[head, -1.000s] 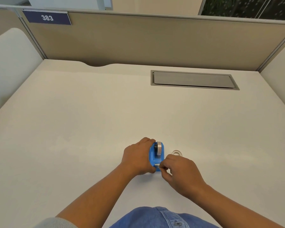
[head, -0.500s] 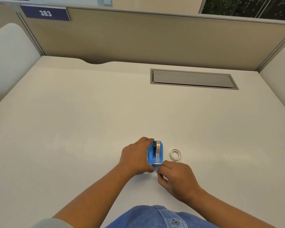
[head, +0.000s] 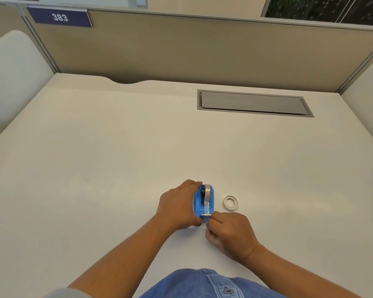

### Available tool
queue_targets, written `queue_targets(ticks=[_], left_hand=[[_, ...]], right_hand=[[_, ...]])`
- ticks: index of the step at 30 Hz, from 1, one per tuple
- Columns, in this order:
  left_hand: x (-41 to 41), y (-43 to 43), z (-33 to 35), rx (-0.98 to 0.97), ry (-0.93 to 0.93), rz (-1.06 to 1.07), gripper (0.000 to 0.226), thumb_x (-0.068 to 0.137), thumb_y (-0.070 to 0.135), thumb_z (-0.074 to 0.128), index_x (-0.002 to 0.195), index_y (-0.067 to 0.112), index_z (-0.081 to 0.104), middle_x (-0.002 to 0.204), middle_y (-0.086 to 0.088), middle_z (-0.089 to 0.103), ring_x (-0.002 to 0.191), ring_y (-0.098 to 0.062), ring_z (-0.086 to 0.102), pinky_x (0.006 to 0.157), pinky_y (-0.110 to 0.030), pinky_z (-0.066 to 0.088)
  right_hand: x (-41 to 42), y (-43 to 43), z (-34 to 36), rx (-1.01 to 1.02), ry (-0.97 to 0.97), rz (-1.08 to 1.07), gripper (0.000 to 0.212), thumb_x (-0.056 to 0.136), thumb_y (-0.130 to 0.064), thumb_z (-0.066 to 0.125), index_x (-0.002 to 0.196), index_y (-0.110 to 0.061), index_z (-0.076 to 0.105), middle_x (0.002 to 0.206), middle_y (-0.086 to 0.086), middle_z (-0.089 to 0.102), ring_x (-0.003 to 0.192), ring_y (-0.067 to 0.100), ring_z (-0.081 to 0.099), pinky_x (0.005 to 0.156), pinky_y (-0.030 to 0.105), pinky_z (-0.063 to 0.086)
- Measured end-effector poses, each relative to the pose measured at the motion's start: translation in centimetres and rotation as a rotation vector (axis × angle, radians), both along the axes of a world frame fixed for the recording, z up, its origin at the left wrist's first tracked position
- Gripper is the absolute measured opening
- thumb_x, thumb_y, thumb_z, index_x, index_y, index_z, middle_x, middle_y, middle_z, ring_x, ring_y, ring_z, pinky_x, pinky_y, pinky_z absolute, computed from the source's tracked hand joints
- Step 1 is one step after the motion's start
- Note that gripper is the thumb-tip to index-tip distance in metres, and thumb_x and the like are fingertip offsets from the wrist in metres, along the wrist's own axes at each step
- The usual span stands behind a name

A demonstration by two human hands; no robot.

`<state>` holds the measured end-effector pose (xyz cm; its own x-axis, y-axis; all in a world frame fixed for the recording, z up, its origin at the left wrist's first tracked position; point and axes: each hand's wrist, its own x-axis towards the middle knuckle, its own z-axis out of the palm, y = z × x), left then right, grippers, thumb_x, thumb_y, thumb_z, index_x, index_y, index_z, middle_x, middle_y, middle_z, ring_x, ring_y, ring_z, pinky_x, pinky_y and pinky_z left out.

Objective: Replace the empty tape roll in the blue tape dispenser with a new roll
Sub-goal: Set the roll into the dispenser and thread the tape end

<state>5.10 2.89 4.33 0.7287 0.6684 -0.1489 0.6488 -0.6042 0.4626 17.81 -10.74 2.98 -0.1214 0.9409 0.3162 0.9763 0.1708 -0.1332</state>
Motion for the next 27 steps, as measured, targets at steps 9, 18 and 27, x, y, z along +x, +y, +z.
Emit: queue_targets(ticks=[9, 18, 27], left_hand=[[0.0, 0.0, 0.0, -0.007, -0.001, 0.000, 0.098, 0.052, 0.053, 0.081, 0.137, 0.033, 0.038, 0.135, 0.014, 0.052, 0.103, -0.012, 0.062, 0.079, -0.028, 0.049], [0.0, -0.2, 0.2, -0.031, -0.008, 0.014, 0.098, 0.050, 0.051, 0.081, 0.136, 0.035, 0.038, 0.133, 0.018, 0.052, 0.099, -0.011, 0.063, 0.076, -0.027, 0.049], [-0.1, -0.3, 0.0, -0.055, 0.008, 0.029, 0.101, 0.049, 0.052, 0.078, 0.138, 0.037, 0.034, 0.138, 0.018, 0.049, 0.101, -0.010, 0.063, 0.071, -0.023, 0.043]], right_hand=[[0.6, 0.4, -0.7, 0.042, -0.042, 0.030, 0.020, 0.065, -0.019, 0.088, 0.065, -0.013, 0.069, 0.055, 0.004, 0.064, 0.040, 0.016, 0.053, 0.038, 0.023, 0.044], [-0.4, -0.1, -1.3, -0.010, -0.032, -0.037, 0.016, 0.069, -0.017, 0.087, 0.075, -0.012, 0.074, 0.061, 0.004, 0.068, 0.041, 0.019, 0.056, 0.037, 0.025, 0.044], [0.2, -2.8, -0.6, -0.183, 0.429, -0.429, 0.017, 0.072, -0.019, 0.078, 0.078, -0.026, 0.065, 0.067, -0.015, 0.057, 0.052, 0.006, 0.051, 0.049, 0.016, 0.043]])
